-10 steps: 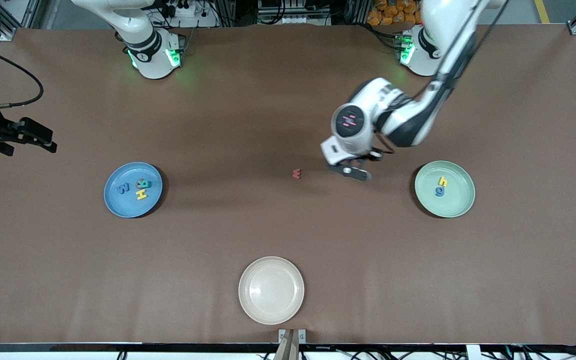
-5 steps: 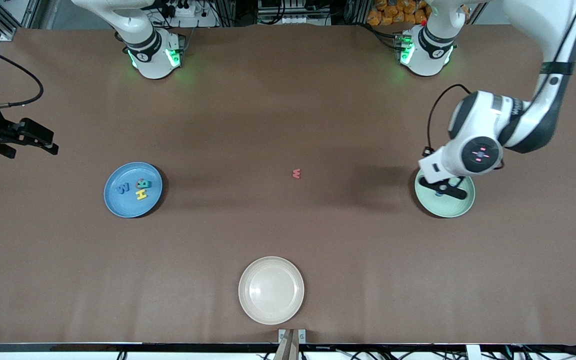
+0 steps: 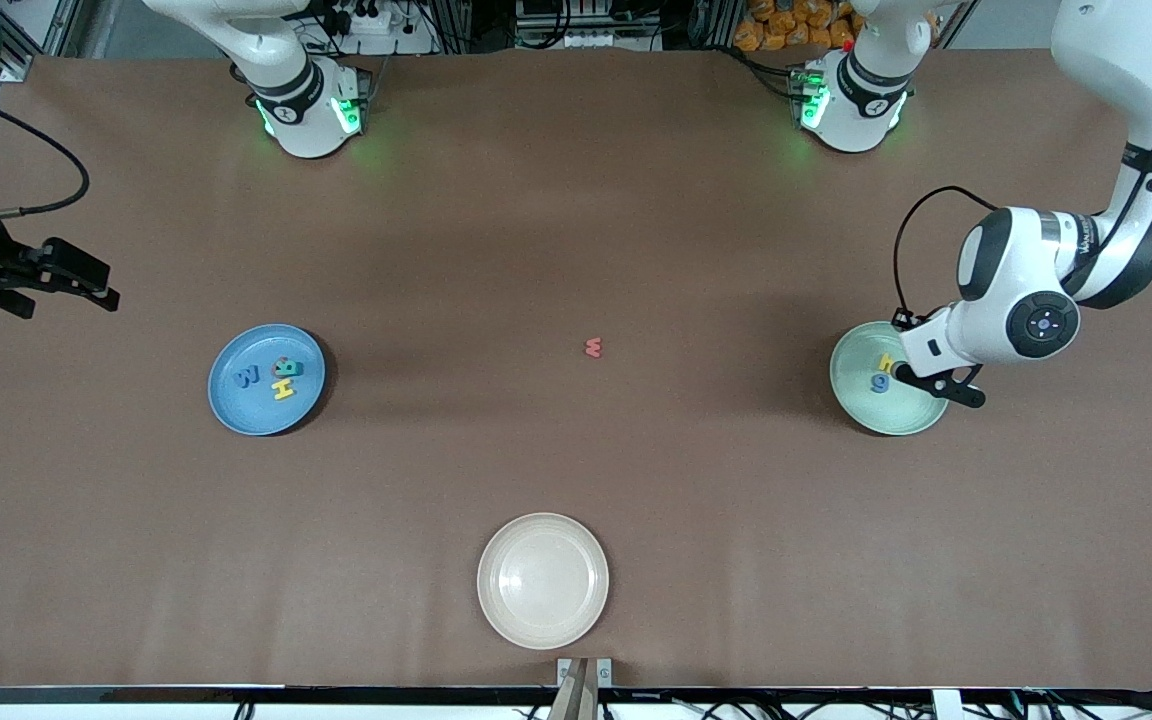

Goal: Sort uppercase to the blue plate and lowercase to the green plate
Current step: 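Carry the blue 3 with the left gripper to the green plate, then open the left gripper to drop the blue 3 on the green plate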

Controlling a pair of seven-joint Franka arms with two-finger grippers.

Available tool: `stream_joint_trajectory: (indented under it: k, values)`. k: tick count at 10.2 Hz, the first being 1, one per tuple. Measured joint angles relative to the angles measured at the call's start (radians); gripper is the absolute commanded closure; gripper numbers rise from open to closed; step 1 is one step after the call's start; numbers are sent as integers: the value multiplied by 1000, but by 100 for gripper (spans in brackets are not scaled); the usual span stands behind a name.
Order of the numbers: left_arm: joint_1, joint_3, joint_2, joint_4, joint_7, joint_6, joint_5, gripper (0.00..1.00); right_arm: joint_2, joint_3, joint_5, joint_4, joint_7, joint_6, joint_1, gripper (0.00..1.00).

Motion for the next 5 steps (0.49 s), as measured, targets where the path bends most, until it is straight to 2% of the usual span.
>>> stream_joint_trajectory:
  k: [1, 3, 5]
  values:
    - [-3, -2, 4, 0, 0, 10, -12, 50, 1, 0, 0, 0, 0, 0, 0, 0]
    - [-6, -2, 7, 2, 0, 19, -17, 41, 1, 0, 2, 0, 0, 1, 0, 0]
    - [-7, -2, 7, 15, 0, 21, -33, 42, 1, 0, 7, 0, 0, 0, 0, 0]
